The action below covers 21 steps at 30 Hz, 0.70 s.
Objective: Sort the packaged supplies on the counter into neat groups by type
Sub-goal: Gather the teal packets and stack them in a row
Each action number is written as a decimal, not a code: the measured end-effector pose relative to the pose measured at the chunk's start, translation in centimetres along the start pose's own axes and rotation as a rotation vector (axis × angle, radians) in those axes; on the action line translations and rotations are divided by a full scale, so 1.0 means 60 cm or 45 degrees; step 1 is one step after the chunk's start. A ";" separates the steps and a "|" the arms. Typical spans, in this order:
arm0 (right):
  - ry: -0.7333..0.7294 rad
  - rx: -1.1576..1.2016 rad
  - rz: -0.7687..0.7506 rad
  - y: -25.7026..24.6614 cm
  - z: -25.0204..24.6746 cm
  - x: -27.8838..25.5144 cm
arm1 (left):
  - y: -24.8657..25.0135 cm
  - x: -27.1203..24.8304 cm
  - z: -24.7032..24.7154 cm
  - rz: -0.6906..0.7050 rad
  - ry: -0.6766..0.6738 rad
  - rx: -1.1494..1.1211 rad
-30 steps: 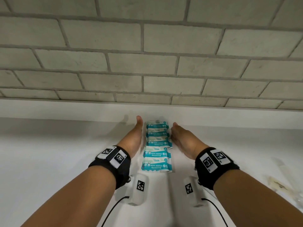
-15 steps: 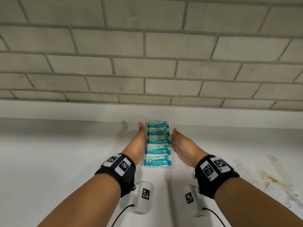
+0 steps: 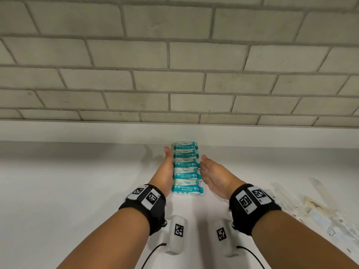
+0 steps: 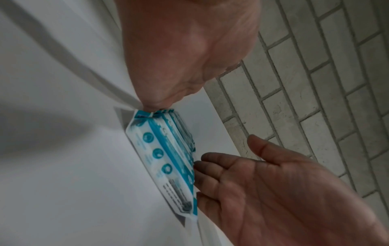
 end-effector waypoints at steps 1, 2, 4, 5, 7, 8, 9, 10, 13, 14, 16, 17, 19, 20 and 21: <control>-0.012 -0.048 -0.006 0.002 -0.001 0.003 | 0.000 0.000 -0.001 -0.002 0.011 -0.008; -0.026 -0.183 -0.009 0.006 -0.004 0.010 | 0.000 -0.001 -0.001 -0.012 0.006 -0.012; -0.070 -0.641 0.019 0.011 0.002 0.007 | 0.002 -0.002 0.001 -0.021 -0.040 -0.034; -0.054 -0.909 0.065 0.014 0.004 0.003 | 0.003 -0.003 0.002 -0.028 -0.050 -0.064; 0.050 -1.360 0.083 0.013 0.004 0.001 | 0.000 -0.003 0.001 -0.049 -0.056 -0.081; 0.110 -1.499 0.062 0.010 0.006 0.002 | 0.000 -0.004 0.002 -0.054 -0.059 -0.070; 0.157 -1.577 0.005 0.006 0.010 0.003 | 0.000 -0.005 0.001 -0.045 -0.047 -0.050; 0.186 -1.612 -0.056 0.005 0.015 0.006 | 0.000 -0.004 0.000 -0.037 -0.041 -0.015; 0.221 -1.667 -0.174 0.001 0.024 0.016 | 0.000 -0.003 -0.007 -0.041 0.000 0.072; 0.225 -1.667 -0.172 0.001 0.023 0.019 | 0.000 -0.001 -0.007 -0.049 0.000 0.084; 0.236 -1.662 -0.166 0.001 0.022 0.021 | 0.005 -0.003 -0.004 -0.047 -0.012 0.101; 0.237 -1.654 -0.167 0.001 0.022 0.023 | 0.007 -0.003 -0.002 -0.039 -0.019 0.100; 0.240 -1.650 -0.157 0.001 0.020 0.025 | 0.010 -0.004 0.001 -0.038 -0.026 0.125; 0.250 -1.651 -0.151 0.000 0.019 0.028 | 0.010 -0.004 0.001 -0.035 -0.022 0.164; 0.250 -1.653 -0.145 0.001 0.017 0.031 | 0.009 -0.003 -0.001 -0.034 -0.008 0.193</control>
Point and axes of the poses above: each hand's wrist, its own x-axis towards the middle knuckle, its own z-axis out of the palm, y = z × x, the point moved 7 cm from there along x, towards the middle knuckle, and after that the axes turned 9 degrees about z, right-handed, at the moved point
